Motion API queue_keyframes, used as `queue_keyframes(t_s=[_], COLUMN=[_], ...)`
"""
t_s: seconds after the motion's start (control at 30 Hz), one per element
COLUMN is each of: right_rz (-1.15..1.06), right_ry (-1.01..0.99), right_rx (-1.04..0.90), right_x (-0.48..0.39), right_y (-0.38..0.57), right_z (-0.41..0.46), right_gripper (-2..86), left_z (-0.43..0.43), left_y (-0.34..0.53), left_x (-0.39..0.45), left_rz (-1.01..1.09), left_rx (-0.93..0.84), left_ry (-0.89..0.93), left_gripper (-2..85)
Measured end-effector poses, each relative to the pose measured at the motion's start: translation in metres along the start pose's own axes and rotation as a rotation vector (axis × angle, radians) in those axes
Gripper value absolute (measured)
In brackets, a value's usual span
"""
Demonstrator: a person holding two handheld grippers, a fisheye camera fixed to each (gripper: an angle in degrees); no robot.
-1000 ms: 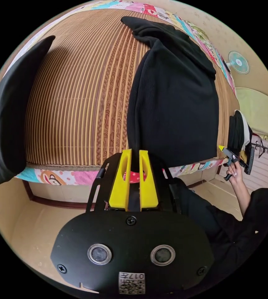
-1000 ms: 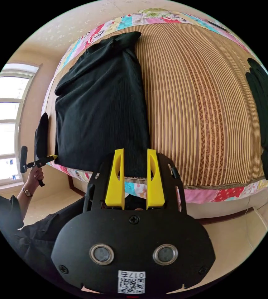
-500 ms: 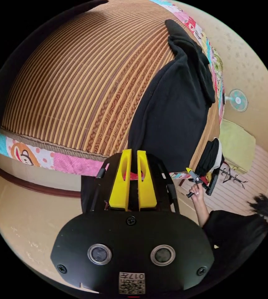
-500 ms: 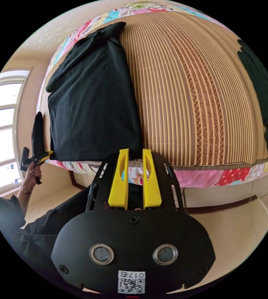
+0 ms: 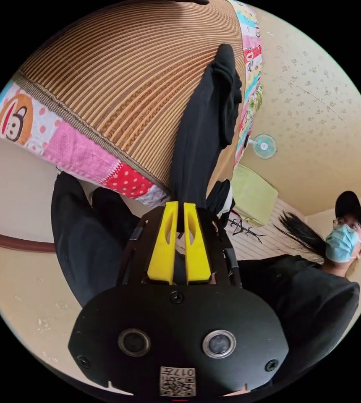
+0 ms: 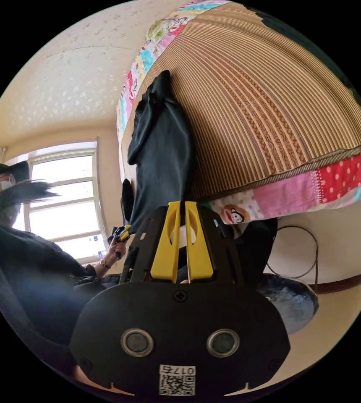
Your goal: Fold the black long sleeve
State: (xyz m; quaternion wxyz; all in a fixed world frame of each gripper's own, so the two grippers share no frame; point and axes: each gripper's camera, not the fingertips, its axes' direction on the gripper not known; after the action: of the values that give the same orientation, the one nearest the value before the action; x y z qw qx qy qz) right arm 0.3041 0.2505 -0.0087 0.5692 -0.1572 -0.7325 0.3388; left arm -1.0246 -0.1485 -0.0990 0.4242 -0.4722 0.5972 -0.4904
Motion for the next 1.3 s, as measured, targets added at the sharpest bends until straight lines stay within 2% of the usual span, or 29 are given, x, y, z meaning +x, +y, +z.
queue_keyframes(t_s=[0.07, 0.2, 0.27, 0.33, 0.4, 0.43, 0.5, 0.53, 0.63, 0.7, 0.77, 0.87, 0.97, 1.03, 1.07, 1.13, 1.17, 1.23, 1.3], right_rz=[-0.124, -0.351, -0.465, -0.502, -0.510, -0.454, -0.341, -0.277, -0.331, -0.431, -0.559, -0.537, -0.490, -0.443, -0.429, -0.509, -0.587, -0.683, -0.692], right_ry=[-0.114, -0.175, -0.168, -0.157, -0.175, -0.146, -0.012, 0.115, 0.256, 0.344, 0.525, 0.715, 0.819, 0.863, 0.845, 0.789, 0.785, 0.786, 0.726], right_rx=[0.101, 0.169, 0.213, 0.240, 0.219, 0.185, 0.147, 0.156, 0.129, 0.109, 0.115, 0.116, 0.158, 0.127, 0.049, -0.071, -0.144, -0.224, -0.313], right_x=[-0.036, -0.087, -0.109, -0.114, -0.111, -0.103, -0.092, -0.091, -0.116, -0.137, -0.156, -0.146, -0.122, -0.099, -0.081, -0.063, -0.057, -0.047, -0.034], right_y=[-0.021, -0.109, -0.188, -0.253, -0.318, -0.357, -0.394, -0.400, -0.370, -0.330, -0.272, -0.227, -0.200, -0.196, -0.196, -0.191, -0.186, -0.180, -0.180], right_z=[-0.015, 0.003, 0.032, 0.064, 0.105, 0.134, 0.169, 0.183, 0.213, 0.237, 0.277, 0.314, 0.317, 0.319, 0.322, 0.325, 0.327, 0.329, 0.331], right_gripper=[2.6, 2.7, 2.7, 2.8, 3.0, 3.2, 3.5, 3.8, 5.2, 5.7, 5.7, 6.0, 8.0, 9.8, 11.2, 11.4, 9.9, 6.2, 3.6], left_z=[-0.024, -0.051, -0.046, -0.034, -0.023, -0.016, -0.002, 0.006, 0.011, 0.016, 0.031, 0.061, 0.097, 0.114, 0.123, 0.128, 0.127, 0.118, 0.098], left_y=[0.013, -0.023, -0.084, -0.142, -0.200, -0.235, -0.283, -0.303, -0.292, -0.260, -0.215, -0.173, -0.161, -0.166, -0.172, -0.189, -0.202, -0.213, -0.216], left_x=[0.025, 0.082, 0.125, 0.149, 0.168, 0.178, 0.180, 0.177, 0.174, 0.168, 0.144, 0.104, 0.079, 0.073, 0.072, 0.074, 0.077, 0.079, 0.071], left_rz=[0.088, 0.284, 0.412, 0.397, 0.363, 0.370, 0.316, 0.241, 0.262, 0.277, 0.227, 0.149, 0.174, 0.235, 0.301, 0.412, 0.480, 0.530, 0.516], left_rx=[0.106, 0.273, 0.324, 0.359, 0.433, 0.487, 0.496, 0.495, 0.549, 0.586, 0.611, 0.583, 0.519, 0.485, 0.463, 0.366, 0.269, 0.183, 0.176], left_ry=[0.140, 0.259, 0.297, 0.336, 0.308, 0.225, 0.082, -0.001, -0.066, -0.182, -0.326, -0.381, -0.477, -0.535, -0.571, -0.564, -0.545, -0.604, -0.612], left_gripper=[2.8, 3.0, 3.2, 3.6, 4.2, 4.8, 6.4, 7.5, 8.6, 9.4, 10.6, 11.6, 11.2, 9.9, 7.4, 3.1, 1.1, 0.3, 0.0])
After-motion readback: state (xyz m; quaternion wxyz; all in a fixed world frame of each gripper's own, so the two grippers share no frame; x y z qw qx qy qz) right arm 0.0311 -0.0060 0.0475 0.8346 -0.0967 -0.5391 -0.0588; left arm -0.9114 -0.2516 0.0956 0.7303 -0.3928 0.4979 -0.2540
